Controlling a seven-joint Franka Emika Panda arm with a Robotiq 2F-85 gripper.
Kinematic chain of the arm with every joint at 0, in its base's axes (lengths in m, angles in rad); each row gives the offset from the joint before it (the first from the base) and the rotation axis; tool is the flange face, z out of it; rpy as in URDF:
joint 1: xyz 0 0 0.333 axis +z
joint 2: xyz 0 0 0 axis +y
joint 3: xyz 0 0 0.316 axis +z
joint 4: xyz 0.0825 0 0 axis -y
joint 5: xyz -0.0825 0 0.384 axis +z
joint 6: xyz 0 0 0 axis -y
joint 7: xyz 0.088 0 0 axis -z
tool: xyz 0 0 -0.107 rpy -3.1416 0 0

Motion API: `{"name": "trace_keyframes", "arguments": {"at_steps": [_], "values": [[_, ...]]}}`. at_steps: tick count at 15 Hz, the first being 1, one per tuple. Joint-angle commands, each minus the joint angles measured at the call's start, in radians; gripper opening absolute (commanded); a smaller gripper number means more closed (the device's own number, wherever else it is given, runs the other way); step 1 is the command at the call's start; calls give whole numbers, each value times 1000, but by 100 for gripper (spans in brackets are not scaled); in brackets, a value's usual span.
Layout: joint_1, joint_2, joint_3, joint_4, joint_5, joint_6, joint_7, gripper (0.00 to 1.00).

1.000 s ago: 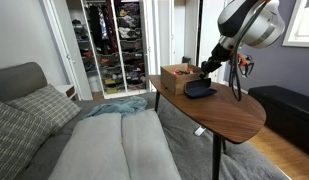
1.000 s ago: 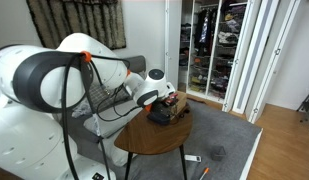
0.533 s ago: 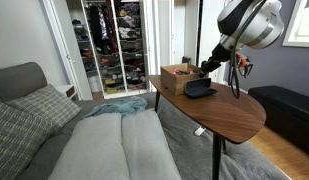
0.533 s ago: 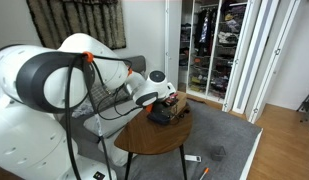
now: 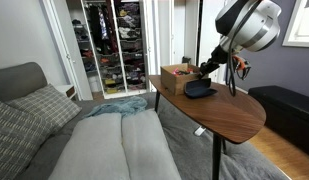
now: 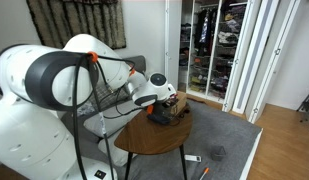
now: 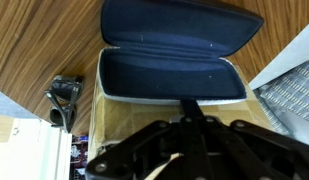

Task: Close the grey case

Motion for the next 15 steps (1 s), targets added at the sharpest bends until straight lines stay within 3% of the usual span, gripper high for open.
{"name": "trace_keyframes", "arguments": {"at_steps": [1,15], "values": [[36,29,-27,29,86,25,-82,0],[22,86,-24,58,93,0,-70,0]]}}
